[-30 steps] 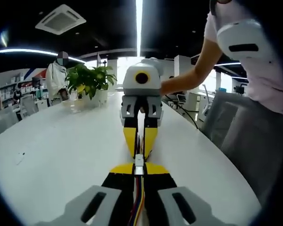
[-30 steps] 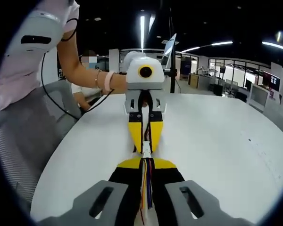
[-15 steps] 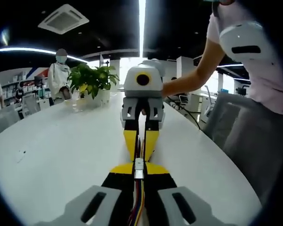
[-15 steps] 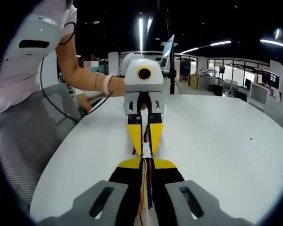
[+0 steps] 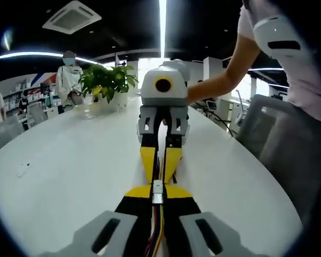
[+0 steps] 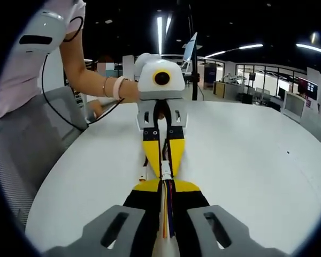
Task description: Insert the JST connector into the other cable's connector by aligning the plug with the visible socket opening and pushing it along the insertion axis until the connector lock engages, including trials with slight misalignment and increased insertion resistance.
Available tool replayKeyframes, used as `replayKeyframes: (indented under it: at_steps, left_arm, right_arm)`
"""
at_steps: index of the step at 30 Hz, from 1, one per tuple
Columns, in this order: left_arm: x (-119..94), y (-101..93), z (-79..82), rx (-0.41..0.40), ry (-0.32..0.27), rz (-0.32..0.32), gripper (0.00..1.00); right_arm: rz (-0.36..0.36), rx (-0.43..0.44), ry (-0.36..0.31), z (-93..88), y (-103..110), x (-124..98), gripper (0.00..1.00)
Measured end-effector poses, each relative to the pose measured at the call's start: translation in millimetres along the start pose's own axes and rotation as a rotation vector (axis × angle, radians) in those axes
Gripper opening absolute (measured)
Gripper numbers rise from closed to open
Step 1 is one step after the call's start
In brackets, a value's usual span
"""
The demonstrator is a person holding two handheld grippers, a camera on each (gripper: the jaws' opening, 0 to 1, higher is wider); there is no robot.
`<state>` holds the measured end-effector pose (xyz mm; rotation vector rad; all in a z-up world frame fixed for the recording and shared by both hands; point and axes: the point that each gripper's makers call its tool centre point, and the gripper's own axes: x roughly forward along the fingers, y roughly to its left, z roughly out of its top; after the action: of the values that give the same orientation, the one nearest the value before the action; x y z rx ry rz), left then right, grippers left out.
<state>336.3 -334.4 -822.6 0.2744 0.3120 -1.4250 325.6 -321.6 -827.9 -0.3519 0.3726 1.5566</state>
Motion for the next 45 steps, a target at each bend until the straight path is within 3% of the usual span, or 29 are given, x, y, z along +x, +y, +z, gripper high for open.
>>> replayKeyframes:
  at_steps: [7, 9, 19, 31, 35, 45]
  left_arm:
    - [3, 4.5, -9.4, -0.002, 0.022, 0.003, 0.0]
    - [4, 4.6, -12.6, -0.035, 0.035, 0.001, 0.01]
    - [3, 7.6, -17.9, -0.016, 0.046, 0.011, 0.03]
    - [5, 6.6, -19.8, -0.028, 0.054, 0.012, 0.09]
    - [5, 5.7, -20.1, -0.037, 0.06, 0.018, 0.11]
    - [1, 4.7, -18.4, -0.034, 0.063, 0.023, 0.13]
  right_arm:
    - [-0.001, -0.007, 0.012, -6.8, -3, 4, 0.04]
    - [0.004, -0.012, 0.017, -8.3, -2, 5, 0.04]
    - [0.004, -0.004, 0.021, -14.2, -4, 5, 0.04]
    - [-0.008, 0.014, 0.021, -18.0, -8, 6, 0.05]
    - [-0.027, 0.045, 0.036, -21.1, -10, 6, 0.1]
    - [-0.033, 0.039, 0.025, -20.0, -10, 10, 0.13]
